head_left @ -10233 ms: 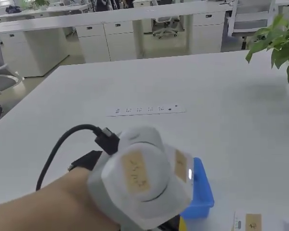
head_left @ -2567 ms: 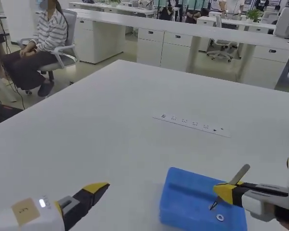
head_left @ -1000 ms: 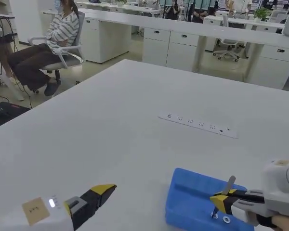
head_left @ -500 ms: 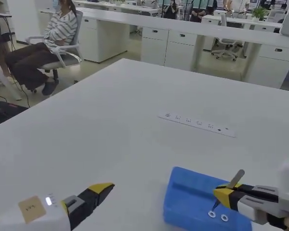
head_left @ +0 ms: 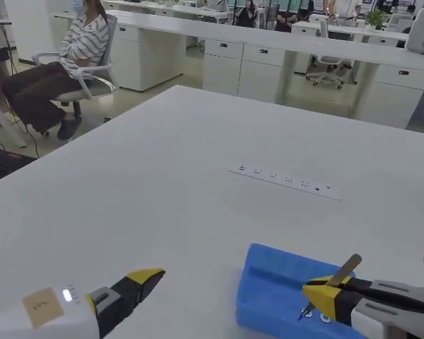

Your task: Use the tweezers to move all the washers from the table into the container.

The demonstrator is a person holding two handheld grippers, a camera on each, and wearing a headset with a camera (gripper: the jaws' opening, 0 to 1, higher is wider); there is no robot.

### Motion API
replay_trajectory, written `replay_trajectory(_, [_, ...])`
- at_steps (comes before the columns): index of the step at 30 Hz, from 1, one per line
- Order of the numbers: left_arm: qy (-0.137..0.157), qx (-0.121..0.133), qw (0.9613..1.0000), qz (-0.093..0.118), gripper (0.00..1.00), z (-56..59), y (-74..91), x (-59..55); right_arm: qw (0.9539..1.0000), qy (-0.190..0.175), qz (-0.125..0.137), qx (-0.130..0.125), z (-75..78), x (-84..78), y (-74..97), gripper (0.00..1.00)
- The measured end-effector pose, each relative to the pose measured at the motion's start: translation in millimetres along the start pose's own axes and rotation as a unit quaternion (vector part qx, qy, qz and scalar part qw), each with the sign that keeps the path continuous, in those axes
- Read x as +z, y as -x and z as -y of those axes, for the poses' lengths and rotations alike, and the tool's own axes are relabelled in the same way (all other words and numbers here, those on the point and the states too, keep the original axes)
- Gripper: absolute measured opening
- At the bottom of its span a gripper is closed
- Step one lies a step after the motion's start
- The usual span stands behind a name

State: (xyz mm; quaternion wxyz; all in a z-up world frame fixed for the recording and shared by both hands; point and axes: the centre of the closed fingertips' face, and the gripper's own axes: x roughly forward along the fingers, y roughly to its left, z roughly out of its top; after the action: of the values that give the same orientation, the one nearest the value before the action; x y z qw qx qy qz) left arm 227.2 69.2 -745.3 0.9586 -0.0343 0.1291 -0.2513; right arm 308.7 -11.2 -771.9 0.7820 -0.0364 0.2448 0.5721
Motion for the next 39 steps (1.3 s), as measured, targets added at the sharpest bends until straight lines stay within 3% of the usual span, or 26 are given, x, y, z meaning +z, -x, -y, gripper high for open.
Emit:
replay_trajectory(13, [-0.001, -0.002, 1.0, -0.005, 0.93, 0.4, 0.0, -1.6, 0.9969, -0.072, -0.022, 0.019, -21.1, -46.8, -8.8, 0.04])
replay_trajectory(19, [-0.002, -0.002, 1.0, -0.007, 0.93, 0.2, 0.1, -2.4, 0.9955, -0.086, -0.037, 0.016, -24.4, -65.1, -14.1, 0.04])
replay_trajectory(24, [-0.003, -0.002, 1.0, -0.008, 0.93, 0.2, 0.3, -2.7, 0.9955, -0.077, -0.054, 0.013, -24.2, -73.5, -13.3, 0.04])
replay_trajectory(34, [-0.006, -0.003, 0.9999, -0.013, 0.93, 0.4, -0.4, -4.1, 0.9956, -0.065, -0.064, 0.021, -33.0, -78.1, -16.2, 0.04])
replay_trajectory(39, [-0.007, -0.003, 0.9999, -0.014, 0.93, 1.0, -1.0, -4.5, 0.9968, -0.005, -0.075, 0.027, -43.5, -77.7, -17.7, 0.04])
